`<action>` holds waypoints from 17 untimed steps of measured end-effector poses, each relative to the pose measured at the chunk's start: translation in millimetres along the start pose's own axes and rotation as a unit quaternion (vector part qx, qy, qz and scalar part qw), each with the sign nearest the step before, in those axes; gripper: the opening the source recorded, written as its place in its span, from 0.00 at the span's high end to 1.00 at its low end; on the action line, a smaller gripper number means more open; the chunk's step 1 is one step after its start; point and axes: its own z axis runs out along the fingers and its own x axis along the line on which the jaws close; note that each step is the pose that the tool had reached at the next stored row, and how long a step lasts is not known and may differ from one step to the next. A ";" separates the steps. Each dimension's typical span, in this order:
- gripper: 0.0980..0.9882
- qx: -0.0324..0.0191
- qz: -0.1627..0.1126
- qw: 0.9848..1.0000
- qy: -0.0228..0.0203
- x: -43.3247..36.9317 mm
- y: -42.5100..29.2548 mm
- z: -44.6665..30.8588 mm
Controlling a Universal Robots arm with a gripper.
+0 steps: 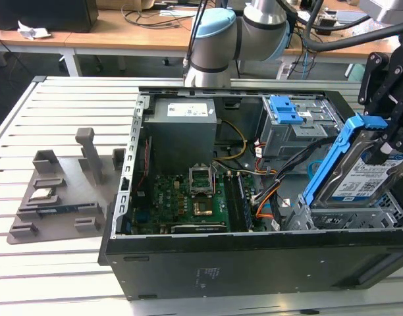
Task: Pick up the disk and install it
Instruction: 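Insert the disk into the insertion slot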
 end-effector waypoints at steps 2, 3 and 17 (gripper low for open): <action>0.70 0.000 0.000 1.000 0.000 -0.1 -0.1 3.2; 0.70 0.000 0.000 1.000 0.000 -0.1 -0.1 4.9; 0.70 0.000 0.000 1.000 0.000 -0.2 -0.6 24.1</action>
